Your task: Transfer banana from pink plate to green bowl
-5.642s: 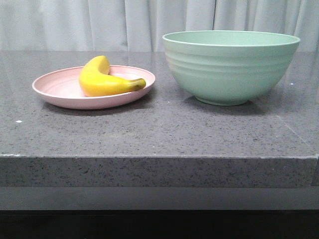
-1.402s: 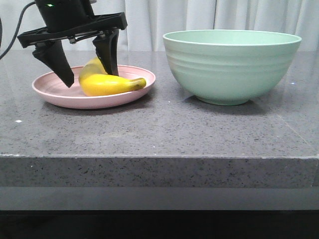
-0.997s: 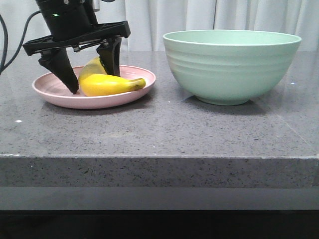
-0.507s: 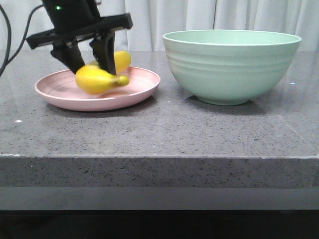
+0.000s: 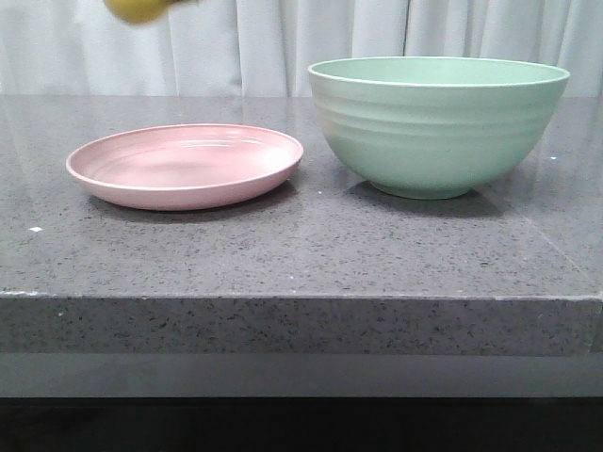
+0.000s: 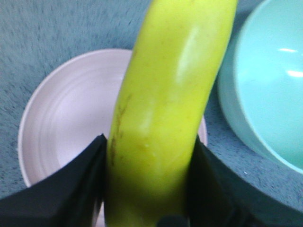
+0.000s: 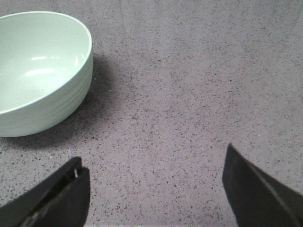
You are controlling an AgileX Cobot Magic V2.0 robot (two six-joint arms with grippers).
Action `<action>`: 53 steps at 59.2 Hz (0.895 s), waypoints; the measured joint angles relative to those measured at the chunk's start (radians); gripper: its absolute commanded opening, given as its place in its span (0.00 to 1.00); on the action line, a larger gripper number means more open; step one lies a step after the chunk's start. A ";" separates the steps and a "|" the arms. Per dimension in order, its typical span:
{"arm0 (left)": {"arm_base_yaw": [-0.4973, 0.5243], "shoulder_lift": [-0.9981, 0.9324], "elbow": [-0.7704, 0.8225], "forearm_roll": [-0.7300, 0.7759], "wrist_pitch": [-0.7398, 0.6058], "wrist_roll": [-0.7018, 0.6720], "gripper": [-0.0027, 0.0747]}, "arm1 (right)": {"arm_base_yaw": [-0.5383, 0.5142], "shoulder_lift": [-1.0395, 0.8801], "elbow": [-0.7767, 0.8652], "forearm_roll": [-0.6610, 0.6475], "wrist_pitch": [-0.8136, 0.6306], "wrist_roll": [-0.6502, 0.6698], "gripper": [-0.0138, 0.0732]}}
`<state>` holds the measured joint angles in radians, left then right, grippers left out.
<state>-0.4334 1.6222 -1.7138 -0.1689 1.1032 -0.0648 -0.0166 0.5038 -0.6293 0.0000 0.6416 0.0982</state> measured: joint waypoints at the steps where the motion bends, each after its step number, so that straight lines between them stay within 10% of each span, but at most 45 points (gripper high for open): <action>1: -0.002 -0.018 0.013 0.000 -0.007 0.008 0.35 | 0.000 0.000 0.000 0.000 0.000 0.000 0.84; 33: -0.176 -0.464 0.497 -0.020 -0.238 0.150 0.35 | 0.000 0.000 0.000 0.106 0.065 -0.020 0.84; 53: -0.244 -0.489 0.593 -0.180 -0.305 0.214 0.35 | 0.000 0.084 -0.113 0.438 0.221 -0.280 0.84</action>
<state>-0.6775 1.1334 -1.1211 -0.3485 0.7979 0.1492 -0.0166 0.5875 -0.7423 0.4376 0.8625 -0.1816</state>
